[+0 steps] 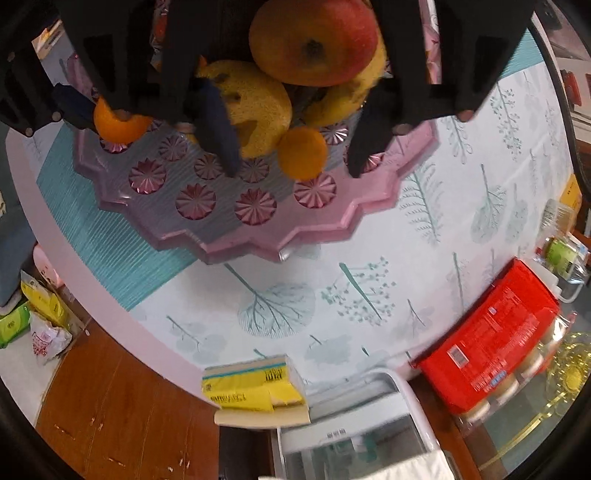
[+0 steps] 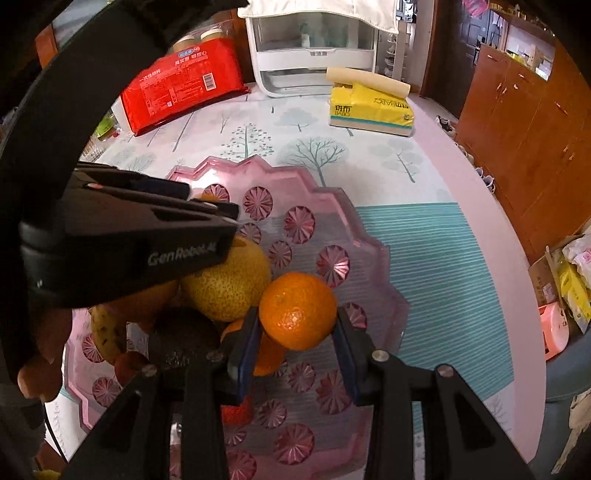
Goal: Organize fruits
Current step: 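Carry both oranges over the pink bowl and open both grippers, then withdraw both grippers from the bowl and move them back to the plate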
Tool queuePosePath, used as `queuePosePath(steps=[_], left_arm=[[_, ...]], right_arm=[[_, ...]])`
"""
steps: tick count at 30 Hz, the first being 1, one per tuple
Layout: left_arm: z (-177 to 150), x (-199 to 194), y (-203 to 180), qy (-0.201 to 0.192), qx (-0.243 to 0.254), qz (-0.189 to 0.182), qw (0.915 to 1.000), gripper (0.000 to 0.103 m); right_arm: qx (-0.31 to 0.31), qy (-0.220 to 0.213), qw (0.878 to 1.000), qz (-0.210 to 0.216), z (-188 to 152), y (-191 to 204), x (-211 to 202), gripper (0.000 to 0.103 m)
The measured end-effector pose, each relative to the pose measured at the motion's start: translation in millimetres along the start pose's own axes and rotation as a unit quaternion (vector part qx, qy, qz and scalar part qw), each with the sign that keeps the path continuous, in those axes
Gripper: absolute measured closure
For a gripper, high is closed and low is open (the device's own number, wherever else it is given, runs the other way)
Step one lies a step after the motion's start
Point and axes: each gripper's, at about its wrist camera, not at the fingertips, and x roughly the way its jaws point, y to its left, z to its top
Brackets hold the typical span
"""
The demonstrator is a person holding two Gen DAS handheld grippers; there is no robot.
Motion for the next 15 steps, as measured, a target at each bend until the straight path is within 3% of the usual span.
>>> queuePosePath(steps=[6, 15], left_arm=[[-5, -14, 0, -0.014, 0.007, 0.015, 0.9998, 0.031], [-25, -42, 23, -0.024, -0.028, 0.02, 0.9991, 0.025]], right_arm=[[0.008, -0.02, 1.0, 0.004, 1, -3, -11, 0.061], [0.011, -0.043, 0.999, 0.012, 3, -2, -33, 0.06]])
